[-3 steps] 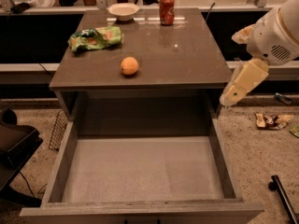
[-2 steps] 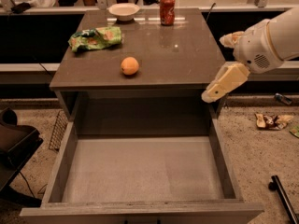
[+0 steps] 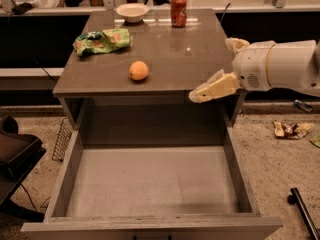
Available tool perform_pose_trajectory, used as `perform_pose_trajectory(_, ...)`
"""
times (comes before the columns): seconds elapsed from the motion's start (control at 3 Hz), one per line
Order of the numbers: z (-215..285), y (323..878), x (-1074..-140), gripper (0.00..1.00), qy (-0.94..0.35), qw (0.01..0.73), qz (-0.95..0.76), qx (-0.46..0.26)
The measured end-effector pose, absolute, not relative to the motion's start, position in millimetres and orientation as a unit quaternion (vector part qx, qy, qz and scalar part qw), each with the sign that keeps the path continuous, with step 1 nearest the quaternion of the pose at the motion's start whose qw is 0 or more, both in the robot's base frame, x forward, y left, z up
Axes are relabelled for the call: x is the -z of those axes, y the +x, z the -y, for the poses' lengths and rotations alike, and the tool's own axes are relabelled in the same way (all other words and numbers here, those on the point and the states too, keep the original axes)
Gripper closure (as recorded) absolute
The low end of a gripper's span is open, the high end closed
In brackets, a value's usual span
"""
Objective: Place orange into top drawer
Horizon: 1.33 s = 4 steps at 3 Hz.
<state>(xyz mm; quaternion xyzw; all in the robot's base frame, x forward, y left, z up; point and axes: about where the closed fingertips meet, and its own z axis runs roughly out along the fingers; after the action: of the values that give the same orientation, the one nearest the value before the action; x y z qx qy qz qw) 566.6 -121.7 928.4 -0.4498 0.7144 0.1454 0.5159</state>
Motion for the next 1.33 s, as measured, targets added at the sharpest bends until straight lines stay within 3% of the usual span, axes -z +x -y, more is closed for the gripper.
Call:
perform_pose_trajectory(0.67,117,579,-933,0.0,-0.442,0.526,-0.712,-0.144)
perform_pose_trajectory(1.33,51,622,-920,0.0,-0.416,0.534,-0.703,-0.219)
